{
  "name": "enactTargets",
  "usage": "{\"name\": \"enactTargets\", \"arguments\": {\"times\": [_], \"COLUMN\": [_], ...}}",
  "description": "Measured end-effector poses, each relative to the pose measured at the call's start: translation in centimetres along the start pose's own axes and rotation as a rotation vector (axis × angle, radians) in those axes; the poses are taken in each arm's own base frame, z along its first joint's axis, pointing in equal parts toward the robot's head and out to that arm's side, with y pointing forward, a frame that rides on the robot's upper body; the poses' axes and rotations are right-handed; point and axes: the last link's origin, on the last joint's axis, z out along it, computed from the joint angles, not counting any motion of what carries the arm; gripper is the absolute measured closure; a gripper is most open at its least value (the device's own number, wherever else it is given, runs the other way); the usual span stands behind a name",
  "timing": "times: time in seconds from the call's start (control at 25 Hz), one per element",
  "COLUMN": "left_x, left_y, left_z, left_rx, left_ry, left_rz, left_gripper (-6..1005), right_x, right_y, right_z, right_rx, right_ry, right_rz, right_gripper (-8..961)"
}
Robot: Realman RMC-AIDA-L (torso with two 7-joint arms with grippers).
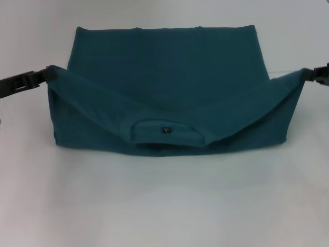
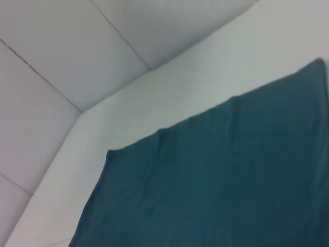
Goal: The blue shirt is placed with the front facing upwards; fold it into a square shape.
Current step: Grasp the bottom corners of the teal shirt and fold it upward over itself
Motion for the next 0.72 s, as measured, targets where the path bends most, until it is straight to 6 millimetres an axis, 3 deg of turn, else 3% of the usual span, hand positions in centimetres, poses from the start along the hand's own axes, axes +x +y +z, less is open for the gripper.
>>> {"name": "enactTargets", "arguments": {"times": [0.72], "left_x": [1.6], "left_y": [0.3], "left_z": [4.4], "left_rx": [0.109], "left_ry": [0.010], "left_rz": [0.119], "left_gripper": [973], "right_x": [-1.1], "right_y": [0.0], "right_z": [2.3], "right_rx": [0.044], "right_ry": [-0.104], "right_rz": [-0.007], "right_gripper": [953]}}
